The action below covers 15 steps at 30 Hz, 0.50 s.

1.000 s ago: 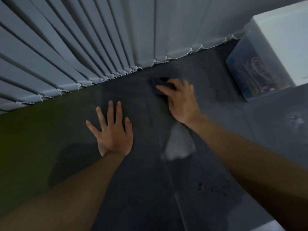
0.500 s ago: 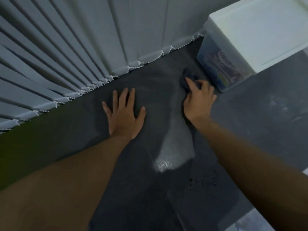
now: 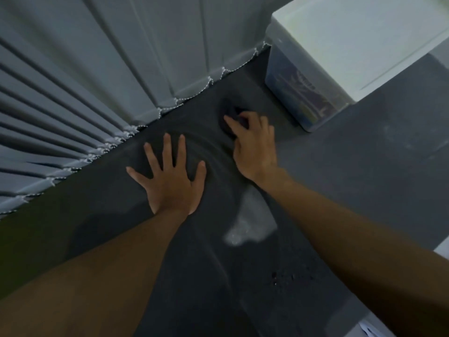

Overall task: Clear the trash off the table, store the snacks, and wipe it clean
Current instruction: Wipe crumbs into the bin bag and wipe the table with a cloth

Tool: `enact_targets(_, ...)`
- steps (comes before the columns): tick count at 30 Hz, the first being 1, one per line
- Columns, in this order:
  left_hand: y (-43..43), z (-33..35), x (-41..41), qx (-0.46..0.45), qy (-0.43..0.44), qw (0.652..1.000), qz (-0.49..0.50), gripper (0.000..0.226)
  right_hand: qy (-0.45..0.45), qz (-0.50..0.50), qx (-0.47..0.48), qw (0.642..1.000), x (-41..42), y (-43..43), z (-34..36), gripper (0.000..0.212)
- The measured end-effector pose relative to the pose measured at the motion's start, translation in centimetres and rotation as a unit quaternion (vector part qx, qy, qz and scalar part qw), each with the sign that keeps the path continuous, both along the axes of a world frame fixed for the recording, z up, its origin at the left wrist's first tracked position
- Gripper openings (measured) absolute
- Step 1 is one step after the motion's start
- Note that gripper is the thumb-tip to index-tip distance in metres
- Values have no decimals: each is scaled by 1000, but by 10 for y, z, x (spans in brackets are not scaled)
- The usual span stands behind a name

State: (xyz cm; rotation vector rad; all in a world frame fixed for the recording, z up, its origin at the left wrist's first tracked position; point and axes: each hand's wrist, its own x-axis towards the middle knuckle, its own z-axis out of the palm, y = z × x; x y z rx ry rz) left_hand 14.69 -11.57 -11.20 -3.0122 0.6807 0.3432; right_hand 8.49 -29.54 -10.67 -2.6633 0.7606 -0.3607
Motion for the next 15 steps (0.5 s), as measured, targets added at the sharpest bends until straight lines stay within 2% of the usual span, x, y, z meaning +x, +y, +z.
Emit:
enact_targets(2, -1, 0, -1, 2, -2, 1000, -2, 73, -1, -19, -13, 1000, 8, -20, -2, 58)
enact_targets(5, -2, 0, 0, 10, -5, 1000, -5, 73, 35, -175, 18, 984, 41, -42, 2, 60)
enact_targets(6, -2, -1, 1, 12, -7, 1000, -5, 74, 42, -200, 40, 978, 52, -40, 6, 60)
enact_targets(8, -1, -1, 3, 14, -7, 1000, -4, 74, 30, -143, 57, 988, 66, -20, 11, 60)
enact_targets(10, -1, -2, 3, 17, -9, 1000, -4, 74, 13, 29, 40, 999, 64, 4, 9, 58)
enact_targets(12, -1, -3, 2, 21, -13, 1000, -4, 75, 25, 172, 15, 985, 55, 10, 3, 54)
enact_targets(13, -1, -2, 2, 20, -12, 1000, -4, 75, 34, 189, 7, 981, 54, 1, 3, 54)
enact_targets(15, -2, -1, 2, 14, -10, 1000, -6, 75, 29, 104, -6, 994, 56, -22, 1, 55)
